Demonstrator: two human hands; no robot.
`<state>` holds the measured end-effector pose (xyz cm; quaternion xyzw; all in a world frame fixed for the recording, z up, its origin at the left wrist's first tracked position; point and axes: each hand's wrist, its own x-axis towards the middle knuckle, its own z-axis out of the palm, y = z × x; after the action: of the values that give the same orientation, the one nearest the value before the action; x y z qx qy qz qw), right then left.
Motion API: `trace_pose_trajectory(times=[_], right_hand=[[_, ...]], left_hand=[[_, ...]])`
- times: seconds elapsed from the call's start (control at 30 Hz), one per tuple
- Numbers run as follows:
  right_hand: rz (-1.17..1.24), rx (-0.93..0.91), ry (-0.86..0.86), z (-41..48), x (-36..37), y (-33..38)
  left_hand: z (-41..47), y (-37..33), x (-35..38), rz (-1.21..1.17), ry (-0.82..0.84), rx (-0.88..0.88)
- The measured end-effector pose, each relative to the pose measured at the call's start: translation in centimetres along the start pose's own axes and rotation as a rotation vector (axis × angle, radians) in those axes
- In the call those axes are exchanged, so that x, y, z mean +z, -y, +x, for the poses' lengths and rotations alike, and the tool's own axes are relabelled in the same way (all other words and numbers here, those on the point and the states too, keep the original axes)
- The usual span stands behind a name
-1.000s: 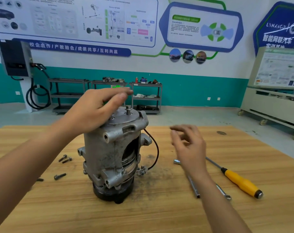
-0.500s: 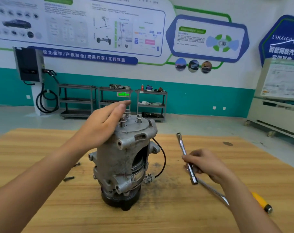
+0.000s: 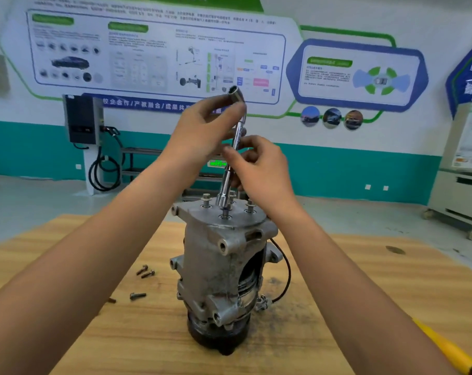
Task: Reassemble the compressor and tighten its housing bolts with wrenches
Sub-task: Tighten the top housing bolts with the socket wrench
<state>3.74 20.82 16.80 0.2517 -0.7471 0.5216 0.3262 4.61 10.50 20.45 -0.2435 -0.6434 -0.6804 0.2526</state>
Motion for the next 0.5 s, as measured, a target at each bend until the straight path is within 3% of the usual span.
trace_pose_trajectory(times=[0.37, 0.5], right_hand=[[-0.094, -0.093, 0.057, 0.1, -0.4, -0.2], [-0.100, -0.082, 0.129, -0.1, -0.7, -0.1]], left_hand=[[1.0, -0.5, 0.8, -0.179, -0.045, -0.015], [1.3, -0.6, 1.3, -0.338, 0.011, -0.212]])
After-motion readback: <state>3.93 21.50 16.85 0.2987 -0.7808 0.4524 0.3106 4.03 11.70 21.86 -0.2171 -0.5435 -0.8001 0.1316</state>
